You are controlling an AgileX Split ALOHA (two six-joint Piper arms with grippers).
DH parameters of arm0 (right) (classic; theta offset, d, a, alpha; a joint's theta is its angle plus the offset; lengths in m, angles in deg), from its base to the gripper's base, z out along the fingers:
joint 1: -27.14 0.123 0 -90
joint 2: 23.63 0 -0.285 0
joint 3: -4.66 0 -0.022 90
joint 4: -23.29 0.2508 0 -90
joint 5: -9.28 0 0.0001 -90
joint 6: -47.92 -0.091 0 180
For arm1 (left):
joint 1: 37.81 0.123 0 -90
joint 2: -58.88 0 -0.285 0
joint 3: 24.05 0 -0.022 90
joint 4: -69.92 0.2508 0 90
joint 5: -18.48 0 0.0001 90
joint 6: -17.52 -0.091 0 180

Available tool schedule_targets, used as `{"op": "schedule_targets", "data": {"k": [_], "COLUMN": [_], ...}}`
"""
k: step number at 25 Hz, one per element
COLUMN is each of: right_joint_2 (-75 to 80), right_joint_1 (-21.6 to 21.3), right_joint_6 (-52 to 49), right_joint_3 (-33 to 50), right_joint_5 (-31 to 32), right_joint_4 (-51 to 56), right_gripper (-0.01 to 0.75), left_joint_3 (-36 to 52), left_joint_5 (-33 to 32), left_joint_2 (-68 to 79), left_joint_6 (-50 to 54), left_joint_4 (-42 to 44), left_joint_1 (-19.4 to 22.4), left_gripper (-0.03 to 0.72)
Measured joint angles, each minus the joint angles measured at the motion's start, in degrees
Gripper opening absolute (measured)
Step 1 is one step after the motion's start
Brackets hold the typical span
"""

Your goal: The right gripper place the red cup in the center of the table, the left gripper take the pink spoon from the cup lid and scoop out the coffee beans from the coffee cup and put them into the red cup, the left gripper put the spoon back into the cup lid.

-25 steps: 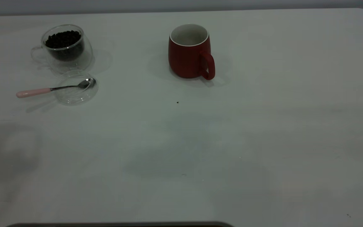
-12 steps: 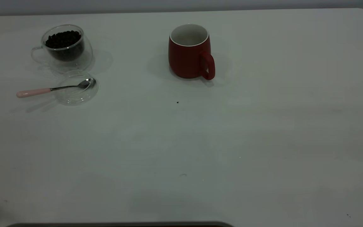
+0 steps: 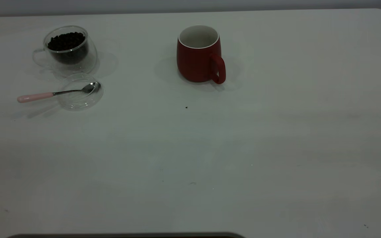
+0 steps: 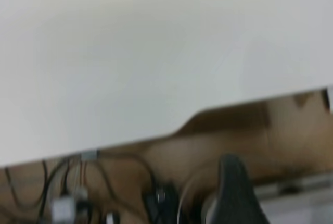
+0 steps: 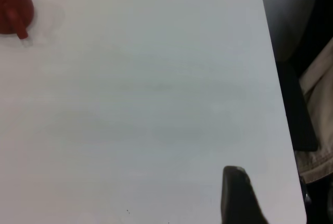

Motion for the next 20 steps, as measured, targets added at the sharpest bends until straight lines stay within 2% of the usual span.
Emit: {"op": "schedule_targets", "data": {"k": [4, 8, 12, 20], "right_joint_2": [0.0, 0.0, 0.0, 0.0], "right_joint_1": [0.0, 0.0, 0.0, 0.0], "right_joint_6": [0.0, 0.0, 0.0, 0.0], "right_joint_3": [0.0, 0.0, 0.0, 0.0], "right_joint_5": [0.0, 0.0, 0.0, 0.0], "right_joint_4": [0.0, 0.0, 0.0, 0.01], "right_gripper": [0.437, 0.437, 0.437, 0.437], "left_joint_3": [0.0, 0.0, 0.0, 0.0], "left_joint_5": [-0.11, -0.75, -1.46, -1.46], "left_joint_2": [-9.16, -16.93, -17.77, -17.77], "left_joint_6": [-0.02, -0.07, -0.07, -0.07], "left_joint_4": [-0.21, -0.33, -0.33, -0.33], "left_joint_1": [0.52, 6.95, 12.75, 13.77], "left_gripper": [0.505, 0.505, 0.505, 0.505]}}
